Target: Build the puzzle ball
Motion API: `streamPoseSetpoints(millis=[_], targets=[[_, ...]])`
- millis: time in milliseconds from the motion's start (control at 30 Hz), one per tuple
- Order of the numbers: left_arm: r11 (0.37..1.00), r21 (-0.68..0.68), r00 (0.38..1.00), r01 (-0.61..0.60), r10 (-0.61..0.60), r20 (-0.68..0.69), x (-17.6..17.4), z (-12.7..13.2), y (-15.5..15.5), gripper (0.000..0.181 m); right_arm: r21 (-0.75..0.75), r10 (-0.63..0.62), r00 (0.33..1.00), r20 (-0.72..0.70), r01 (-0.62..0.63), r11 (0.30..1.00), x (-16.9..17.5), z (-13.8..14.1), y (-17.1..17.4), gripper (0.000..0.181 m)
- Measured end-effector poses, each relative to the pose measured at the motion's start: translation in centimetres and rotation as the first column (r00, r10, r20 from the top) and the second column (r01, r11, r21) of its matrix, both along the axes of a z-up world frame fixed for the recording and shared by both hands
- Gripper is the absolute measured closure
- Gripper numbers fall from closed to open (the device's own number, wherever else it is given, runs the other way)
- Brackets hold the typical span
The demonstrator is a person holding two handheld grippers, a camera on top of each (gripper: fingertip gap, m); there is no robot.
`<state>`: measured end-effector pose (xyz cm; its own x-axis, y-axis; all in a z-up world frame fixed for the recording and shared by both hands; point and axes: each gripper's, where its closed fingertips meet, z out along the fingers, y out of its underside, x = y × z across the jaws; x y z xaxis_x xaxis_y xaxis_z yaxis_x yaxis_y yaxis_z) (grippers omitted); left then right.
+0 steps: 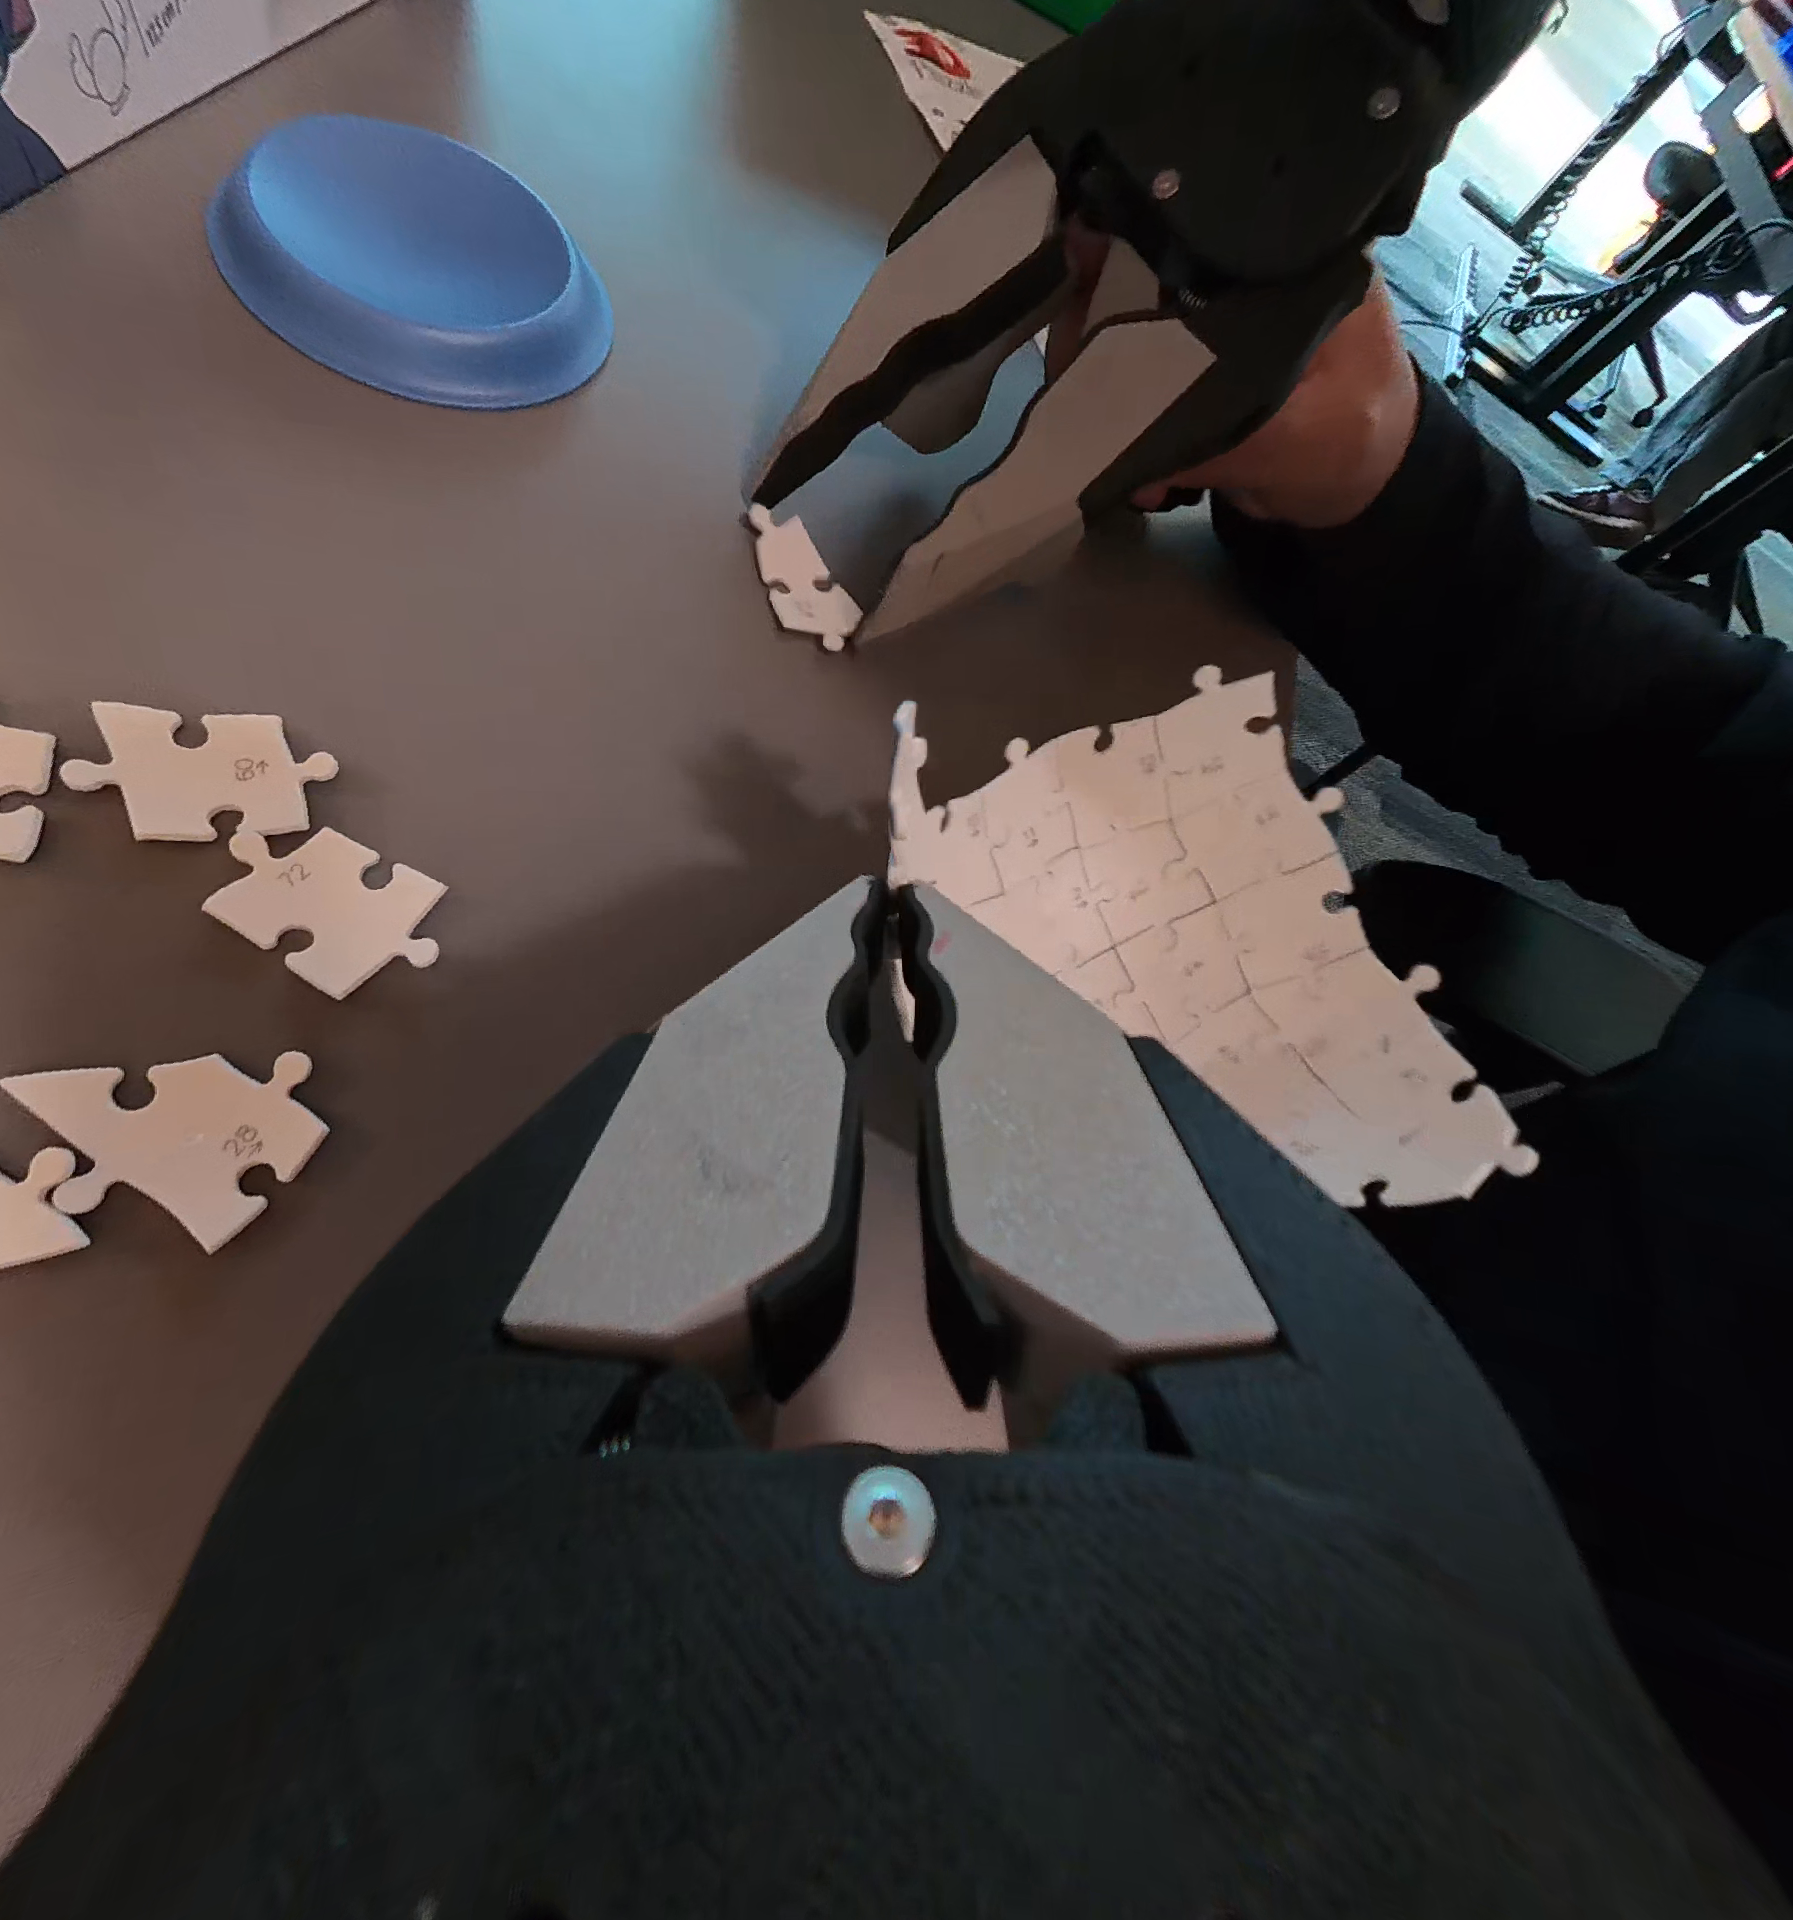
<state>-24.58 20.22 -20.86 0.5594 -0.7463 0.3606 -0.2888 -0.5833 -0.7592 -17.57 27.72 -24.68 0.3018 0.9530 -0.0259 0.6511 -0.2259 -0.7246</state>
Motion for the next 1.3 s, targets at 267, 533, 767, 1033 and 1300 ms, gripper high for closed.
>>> streamPoseSetpoints(millis=[267,533,767,1033,1300], targets=[[1.0,-0.03,1.0,-0.001,0.002,0.011,-0.1,-0.5,0.0,0.181,0.075,0.088,0.996,0.032,-0.09,0.993,-0.3,0.0,-0.4,0.144],[0.998,-0.057,1.0,0.001,0.001,0.03,0.2,-0.6,-0.1,0.179,0.155,0.111,0.994,-0.012,-0.108,0.982,-0.4,1.8,-0.5,0.178],[0.998,-0.055,0.999,-0.005,0.007,0.032,0.3,-0.5,-0.2,0.177,0.044,0.026,0.999,-0.041,-0.024,0.999,0.4,1.8,0.3,0.156],[0.999,-0.048,1.0,-0.005,0.006,0.026,0.3,-0.5,-0.5,0.178,-0.164,-0.023,1.0,-0.02,0.02,0.986,1.0,0.3,-0.2,0.144],[0.999,-0.046,1.0,0.003,-0.002,0.026,0.5,-0.5,-0.8,0.18,-0.248,0.023,0.998,-0.063,-0.038,0.968,0.0,0.1,-1.5,0.175]])
